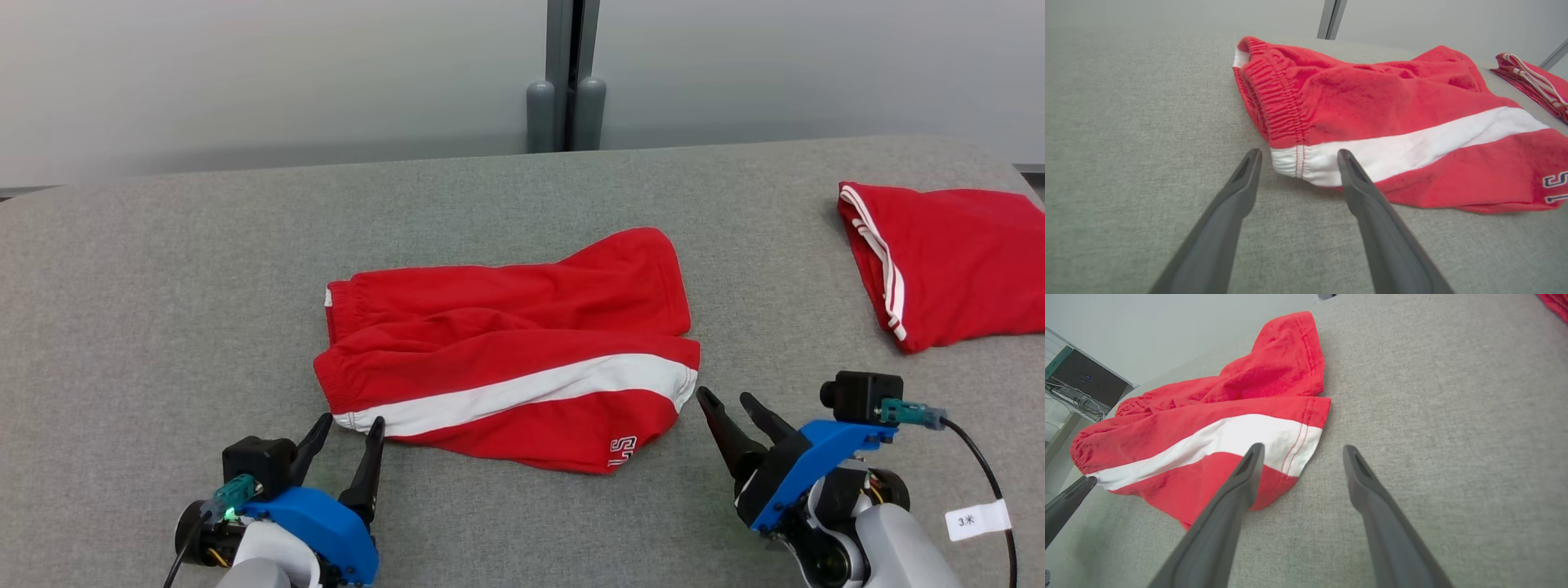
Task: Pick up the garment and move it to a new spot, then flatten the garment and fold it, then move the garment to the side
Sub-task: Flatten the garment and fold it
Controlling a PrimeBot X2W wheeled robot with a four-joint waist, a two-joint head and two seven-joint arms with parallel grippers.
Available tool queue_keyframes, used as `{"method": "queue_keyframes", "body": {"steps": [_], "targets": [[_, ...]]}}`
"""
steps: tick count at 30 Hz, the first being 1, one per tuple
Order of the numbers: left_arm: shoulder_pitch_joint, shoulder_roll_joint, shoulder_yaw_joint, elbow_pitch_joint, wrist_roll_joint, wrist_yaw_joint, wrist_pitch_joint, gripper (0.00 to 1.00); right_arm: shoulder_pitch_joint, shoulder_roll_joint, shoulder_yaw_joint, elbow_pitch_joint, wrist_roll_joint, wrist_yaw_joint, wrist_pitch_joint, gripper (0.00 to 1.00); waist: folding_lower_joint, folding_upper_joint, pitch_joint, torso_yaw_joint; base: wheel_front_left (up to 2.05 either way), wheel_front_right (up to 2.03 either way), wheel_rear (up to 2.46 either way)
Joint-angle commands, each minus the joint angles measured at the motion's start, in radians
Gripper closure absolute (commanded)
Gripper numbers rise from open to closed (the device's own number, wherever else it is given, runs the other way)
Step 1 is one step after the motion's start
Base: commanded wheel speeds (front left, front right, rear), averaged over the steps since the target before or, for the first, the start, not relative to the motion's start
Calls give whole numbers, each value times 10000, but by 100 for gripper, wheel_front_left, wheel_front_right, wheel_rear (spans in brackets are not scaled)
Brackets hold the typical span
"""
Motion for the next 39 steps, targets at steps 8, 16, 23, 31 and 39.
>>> {"method": "queue_keyframes", "body": {"steps": [8, 16, 23, 31, 39], "targets": [[-729, 363, -985, 541, -639, -59, -244, 29, -1242, -22, 290, 1734, 1417, 5, 193, 0, -1, -2, 307, 7, 0, 0, 0], [-1208, 442, -1698, 1034, -1079, -60, -483, 100, -2252, -28, 1076, 3083, 1716, 5, -254, 0, -1, -2, 568, 85, 0, 0, 0], [-1554, 463, -2049, 1315, -1398, -61, -714, 100, -2855, -26, 1995, 3896, 1302, 5, -596, 0, -1, -2, 733, 143, 0, 0, 0], [-1849, 474, -2308, 1493, -1618, -61, -829, 100, -3225, -25, 2385, 4296, 484, 4, -1034, 0, -1, -2, 812, 161, 0, 0, 0], [-1855, 534, -2323, 1558, -1692, -60, -861, 100, -2681, -28, 2548, 3411, 451, 5, -1078, 0, -1, -2, 767, 101, 0, 0, 0]]}}
